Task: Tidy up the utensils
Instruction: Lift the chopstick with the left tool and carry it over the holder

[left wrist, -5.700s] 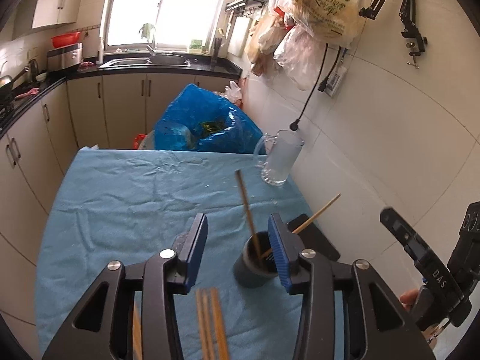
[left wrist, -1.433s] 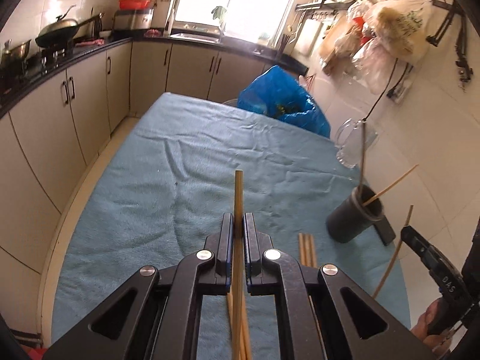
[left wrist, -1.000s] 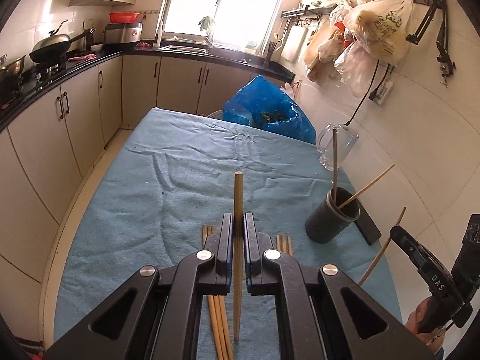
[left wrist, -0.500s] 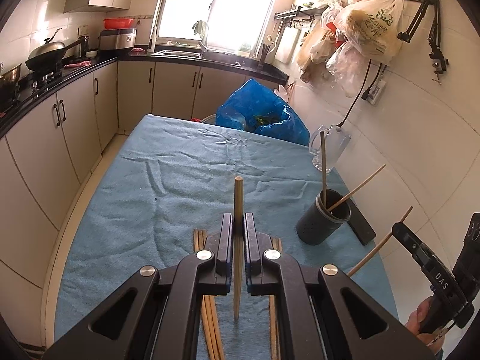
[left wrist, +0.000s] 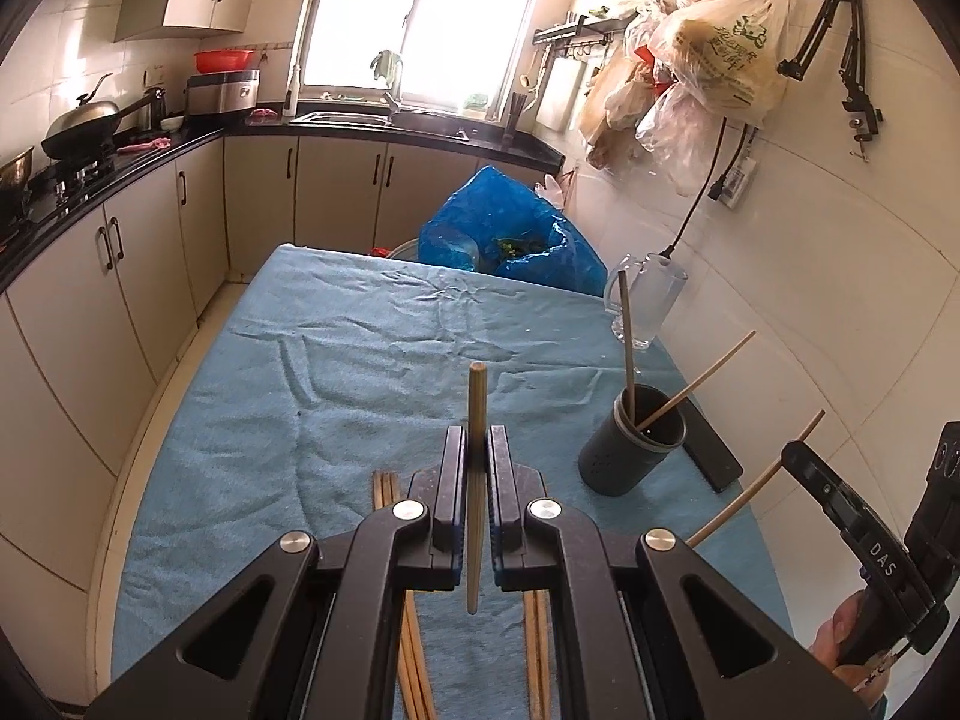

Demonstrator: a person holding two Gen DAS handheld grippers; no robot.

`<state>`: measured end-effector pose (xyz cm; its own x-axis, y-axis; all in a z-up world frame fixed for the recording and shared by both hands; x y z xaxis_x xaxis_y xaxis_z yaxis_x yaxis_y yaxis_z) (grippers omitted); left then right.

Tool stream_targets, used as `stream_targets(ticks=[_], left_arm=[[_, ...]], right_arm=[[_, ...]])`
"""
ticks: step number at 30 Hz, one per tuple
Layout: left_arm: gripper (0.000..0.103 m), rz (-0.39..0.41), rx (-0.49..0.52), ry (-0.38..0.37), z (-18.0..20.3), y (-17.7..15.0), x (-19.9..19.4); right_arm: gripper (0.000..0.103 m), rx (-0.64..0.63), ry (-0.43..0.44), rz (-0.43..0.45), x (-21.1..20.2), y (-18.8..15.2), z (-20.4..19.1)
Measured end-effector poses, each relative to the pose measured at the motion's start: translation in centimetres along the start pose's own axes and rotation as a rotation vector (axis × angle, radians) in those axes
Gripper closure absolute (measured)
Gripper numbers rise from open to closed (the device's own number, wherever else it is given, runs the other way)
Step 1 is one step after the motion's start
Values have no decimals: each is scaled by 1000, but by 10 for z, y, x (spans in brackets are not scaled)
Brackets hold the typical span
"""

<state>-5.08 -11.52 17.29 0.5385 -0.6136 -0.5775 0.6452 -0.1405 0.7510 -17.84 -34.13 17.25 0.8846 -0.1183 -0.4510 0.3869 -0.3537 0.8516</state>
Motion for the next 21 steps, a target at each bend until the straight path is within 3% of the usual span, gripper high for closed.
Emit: stream_targets(ticks=[21], left_arm=[[97, -8, 78, -109, 64, 51, 14]], right_arm=[[96, 81, -44, 98, -30, 51, 43]])
Point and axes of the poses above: each gripper's, at about its wrist camera, not at the fingertips, and x roughly the way its jaws point, z to its right, y to its top, the point moved 3 cm from there along x, roughly the way its jaws point, and after that the axes turned 8 degrees about -y, right-handed, at the moved point
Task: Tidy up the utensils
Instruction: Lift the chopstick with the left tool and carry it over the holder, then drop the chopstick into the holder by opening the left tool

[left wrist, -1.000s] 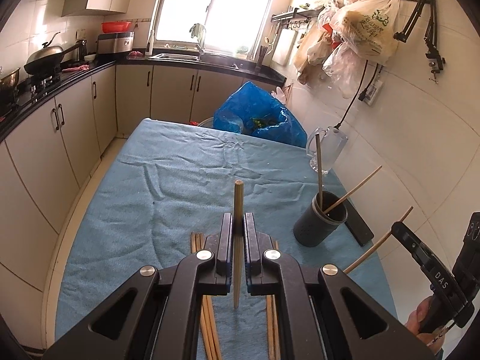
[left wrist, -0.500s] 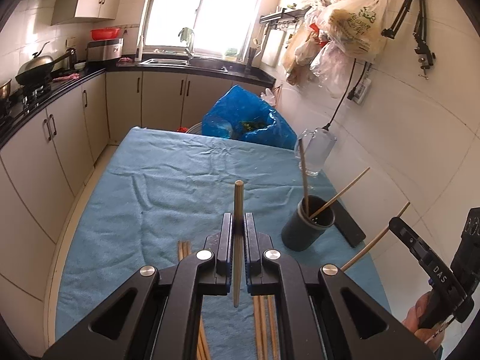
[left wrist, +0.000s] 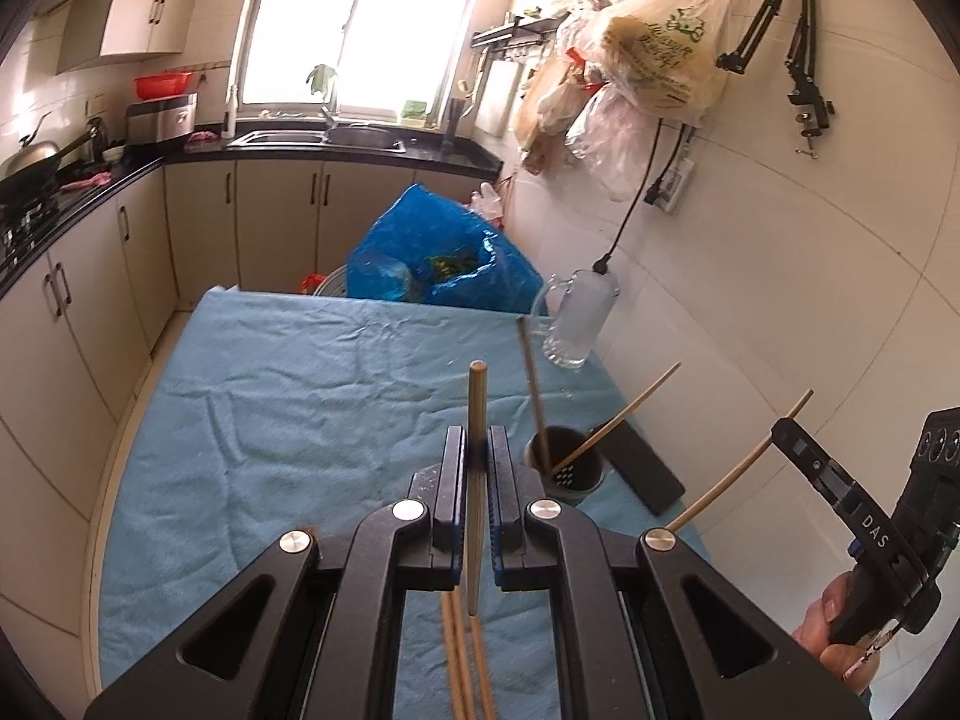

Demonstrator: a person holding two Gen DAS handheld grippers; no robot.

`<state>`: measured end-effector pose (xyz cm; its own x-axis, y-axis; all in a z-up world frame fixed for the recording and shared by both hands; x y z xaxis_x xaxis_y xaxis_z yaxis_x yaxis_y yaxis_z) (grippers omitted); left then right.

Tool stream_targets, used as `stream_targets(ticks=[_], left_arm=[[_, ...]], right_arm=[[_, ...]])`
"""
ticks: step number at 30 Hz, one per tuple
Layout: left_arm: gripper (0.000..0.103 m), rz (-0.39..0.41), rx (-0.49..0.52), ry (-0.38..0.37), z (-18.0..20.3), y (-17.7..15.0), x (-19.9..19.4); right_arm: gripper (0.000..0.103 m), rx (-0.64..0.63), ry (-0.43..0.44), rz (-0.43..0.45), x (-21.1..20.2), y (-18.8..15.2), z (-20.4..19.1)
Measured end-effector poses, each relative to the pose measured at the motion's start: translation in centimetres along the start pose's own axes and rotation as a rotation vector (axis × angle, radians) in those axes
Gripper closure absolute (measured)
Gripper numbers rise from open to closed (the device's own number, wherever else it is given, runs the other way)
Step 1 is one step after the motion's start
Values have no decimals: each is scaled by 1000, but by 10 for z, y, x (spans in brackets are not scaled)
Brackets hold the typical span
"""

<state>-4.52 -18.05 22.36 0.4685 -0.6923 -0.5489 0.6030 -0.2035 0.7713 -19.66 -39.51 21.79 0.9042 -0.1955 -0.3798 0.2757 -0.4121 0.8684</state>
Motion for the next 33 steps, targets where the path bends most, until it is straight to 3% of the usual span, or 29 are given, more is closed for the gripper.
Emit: stream_targets(ticks=[9, 16, 24, 33], left_arm=[[97, 51, 26, -35, 30, 49, 9], [97, 59, 14, -72, 45, 83, 36], [97, -11, -2, -71, 42, 79, 86], [97, -94, -32, -48, 30, 63, 130]], right_arm=[[96, 5, -34, 76, -4, 46, 8], [96, 13, -75, 107, 18, 77, 16], [96, 9, -113, 48, 61, 69, 28], [96, 10, -130, -74, 104, 37, 42]])
Point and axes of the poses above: each gripper's, at about its wrist camera, not at the fingertips, and x roughly the way its jaws point, z to its right, y to its top, the point moved 3 cm from there along x, roughly the way its jaws point, and after that the axes turned 8 degrees about -y, right-handed, at the moved point
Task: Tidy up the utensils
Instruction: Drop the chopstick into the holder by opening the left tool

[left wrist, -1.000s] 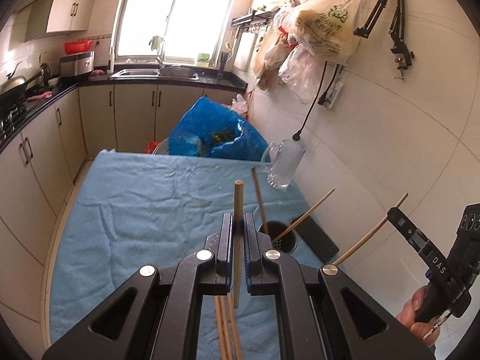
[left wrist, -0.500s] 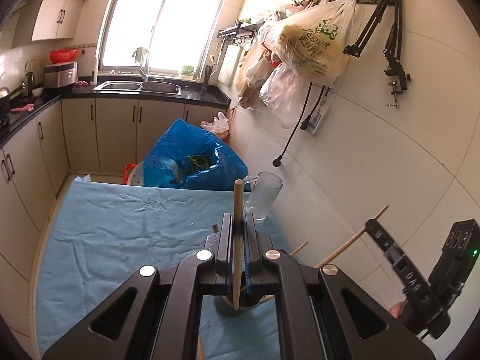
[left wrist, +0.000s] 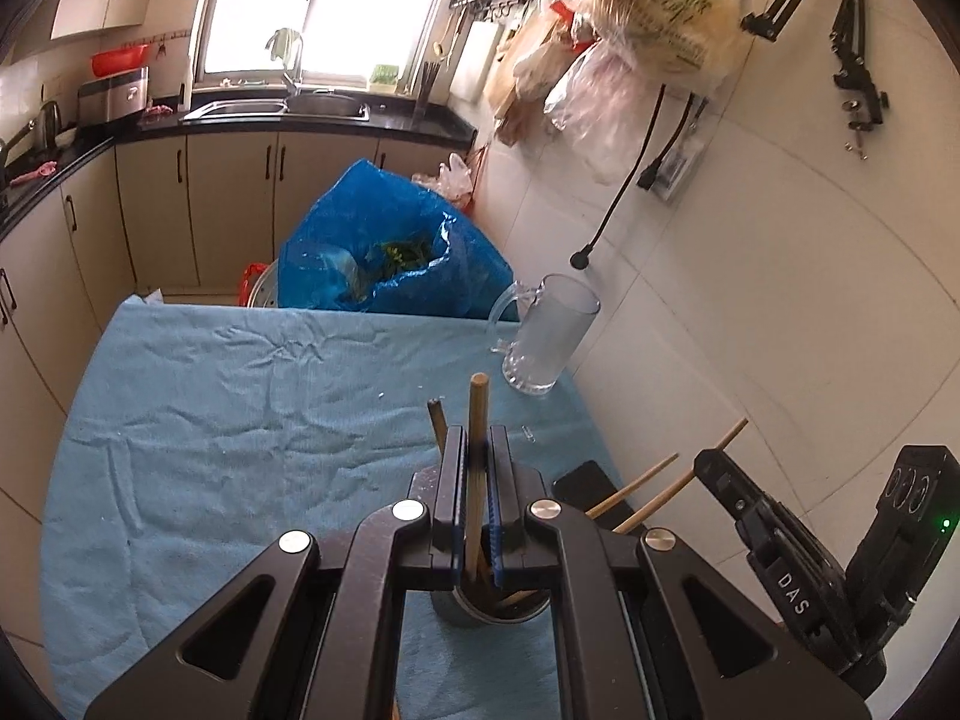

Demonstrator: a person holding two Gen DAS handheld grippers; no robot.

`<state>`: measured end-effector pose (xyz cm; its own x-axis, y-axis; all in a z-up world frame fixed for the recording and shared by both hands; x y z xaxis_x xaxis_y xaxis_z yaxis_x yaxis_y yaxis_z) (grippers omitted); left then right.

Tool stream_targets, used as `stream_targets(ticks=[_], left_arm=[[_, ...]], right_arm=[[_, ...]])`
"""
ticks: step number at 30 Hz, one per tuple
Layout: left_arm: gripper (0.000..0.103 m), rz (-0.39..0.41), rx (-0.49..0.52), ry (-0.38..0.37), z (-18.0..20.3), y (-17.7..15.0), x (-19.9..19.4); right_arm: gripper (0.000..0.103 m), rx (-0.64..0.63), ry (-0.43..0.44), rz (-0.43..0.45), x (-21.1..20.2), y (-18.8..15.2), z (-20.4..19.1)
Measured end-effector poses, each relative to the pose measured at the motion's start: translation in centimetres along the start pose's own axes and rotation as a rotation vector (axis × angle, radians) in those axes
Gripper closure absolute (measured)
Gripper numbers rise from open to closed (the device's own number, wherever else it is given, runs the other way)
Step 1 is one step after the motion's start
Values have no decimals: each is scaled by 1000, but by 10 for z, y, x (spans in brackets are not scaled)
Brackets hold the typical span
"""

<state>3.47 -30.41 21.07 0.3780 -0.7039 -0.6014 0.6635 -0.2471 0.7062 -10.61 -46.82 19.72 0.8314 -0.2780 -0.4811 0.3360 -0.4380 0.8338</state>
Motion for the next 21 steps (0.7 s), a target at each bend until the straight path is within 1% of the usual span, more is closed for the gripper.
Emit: stream_targets(ticks=[3, 5, 7, 8, 11, 12, 13, 14, 15, 16, 17, 18, 19, 20, 21], left_arm=[[96, -4, -12, 13, -4, 0, 5], [91, -4, -17, 10, -5, 0, 4], [75, -1, -25, 8, -6, 1, 1], [75, 8, -29, 7, -6, 2, -3], [74, 27, -19, -2, -5, 0, -18], [72, 33, -20, -5, -5, -2, -24], [70, 42, -19, -8, -6, -5, -33], [70, 49, -18, -7, -7, -8, -39], [69, 61, -16, -4, -9, -12, -48], [69, 69, -11, 2, -11, -18, -55], [68, 73, -8, 9, -14, -22, -61], [67, 78, -8, 17, -16, -28, -67], [66, 86, -6, 30, -22, -37, -76], [65, 88, -5, 44, -27, -44, -83], [65, 88, -7, 55, -32, -50, -86]], right_arm=[[95, 2, -7, -25, 6, -3, 2], [93, 17, 3, -30, 6, -2, 5], [88, 24, 0, -22, 1, 1, 7], [86, 28, 0, -15, -3, 2, 9], [86, 35, 7, 21, -22, 6, 11], [86, 34, 7, 35, -31, 6, 11], [83, 34, 12, 50, -40, 5, 11], [77, 29, 16, 62, -48, 4, 10], [73, 20, 17, 77, -57, 1, 9], [66, 13, 15, 93, -66, -4, 8], [60, 5, 16, 105, -73, -8, 7], [59, -4, 20, 112, -78, -12, 4], [53, -19, 31, 119, -84, -20, 2], [43, -35, 36, 117, -88, -28, -2], [37, -55, 49, 104, -91, -39, -7]])
Point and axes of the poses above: each gripper's, at about its wrist camera, not at the fingertips, and x roughly the way its jaws point, z to its right, y to its top, the point moved 3 cm from there along x, roughly the way its jaws point, and after that the axes turned 8 degrees about -y, right-handed, at the moved point
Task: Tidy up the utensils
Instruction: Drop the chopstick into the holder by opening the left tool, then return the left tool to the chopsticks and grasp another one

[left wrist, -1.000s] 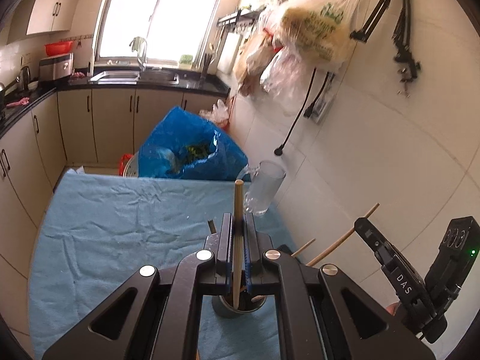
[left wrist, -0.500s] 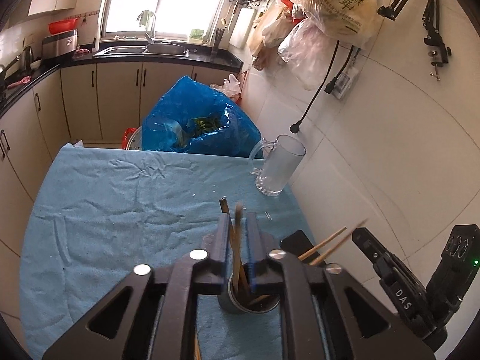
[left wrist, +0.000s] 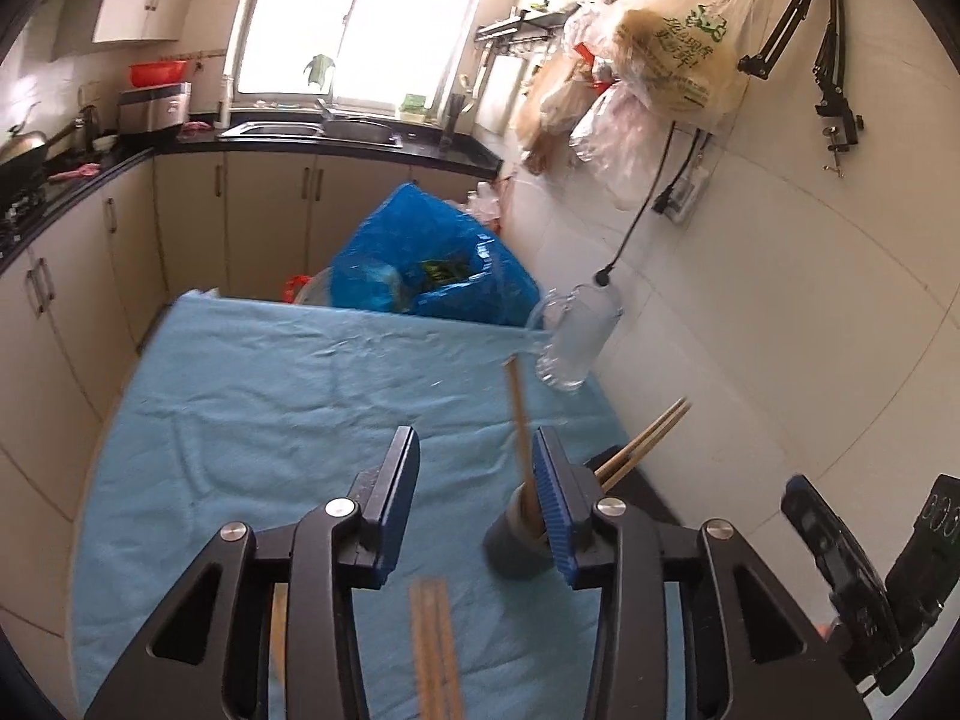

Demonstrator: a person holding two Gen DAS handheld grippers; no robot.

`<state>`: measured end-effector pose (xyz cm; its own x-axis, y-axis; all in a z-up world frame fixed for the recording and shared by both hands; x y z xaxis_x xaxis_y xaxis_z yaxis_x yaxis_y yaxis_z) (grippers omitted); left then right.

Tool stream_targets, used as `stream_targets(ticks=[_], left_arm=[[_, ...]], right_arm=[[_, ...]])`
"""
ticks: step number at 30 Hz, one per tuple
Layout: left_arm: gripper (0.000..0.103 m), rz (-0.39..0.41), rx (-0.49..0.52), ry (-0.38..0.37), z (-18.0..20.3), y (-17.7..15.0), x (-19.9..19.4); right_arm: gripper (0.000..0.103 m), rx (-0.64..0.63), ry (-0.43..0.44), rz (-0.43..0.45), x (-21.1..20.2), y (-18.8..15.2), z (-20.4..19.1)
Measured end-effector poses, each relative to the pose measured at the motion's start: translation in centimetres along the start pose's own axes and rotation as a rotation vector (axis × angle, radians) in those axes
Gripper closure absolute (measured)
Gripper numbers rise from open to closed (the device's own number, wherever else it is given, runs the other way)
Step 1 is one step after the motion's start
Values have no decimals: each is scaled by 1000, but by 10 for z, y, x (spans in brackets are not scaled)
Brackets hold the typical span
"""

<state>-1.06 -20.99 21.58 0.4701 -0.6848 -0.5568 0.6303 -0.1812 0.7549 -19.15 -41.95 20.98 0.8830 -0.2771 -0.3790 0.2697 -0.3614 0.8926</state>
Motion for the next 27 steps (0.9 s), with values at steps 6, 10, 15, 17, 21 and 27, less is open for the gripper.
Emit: stream_targets(ticks=[6, 10, 15, 17, 21, 27], left_arm=[[64, -40, -64, 94, -53, -53, -22], [64, -85, -130, 167, -99, -86, -26], [64, -149, -236, 213, -149, -119, -25], [64, -172, -256, 210, -161, -128, -21], [64, -235, -307, 181, -175, -140, -2], [71, -331, -313, 174, -180, -142, 48]], right_arm=[[24, -93, 56, -114, 6, -56, -32], [24, -117, 88, -193, 15, -81, -53], [19, -193, 122, -189, 8, -91, -76], [19, -185, 188, -198, 6, -93, -82], [26, -217, 150, -187, 12, -103, -91], [49, -204, 148, -325, 34, -121, -91]])
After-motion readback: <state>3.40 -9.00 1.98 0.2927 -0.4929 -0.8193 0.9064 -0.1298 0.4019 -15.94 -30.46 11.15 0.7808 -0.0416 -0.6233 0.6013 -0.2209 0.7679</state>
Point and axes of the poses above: each gripper's, at about its wrist camera, not at the fingertips, and x roughly the way its jaws point, z to its right, y to its top, the point moved 3 cm from there along x, roughly the way its jaws point, and after that the axes turned 8 degrees about -y, right-handed, at the moved point
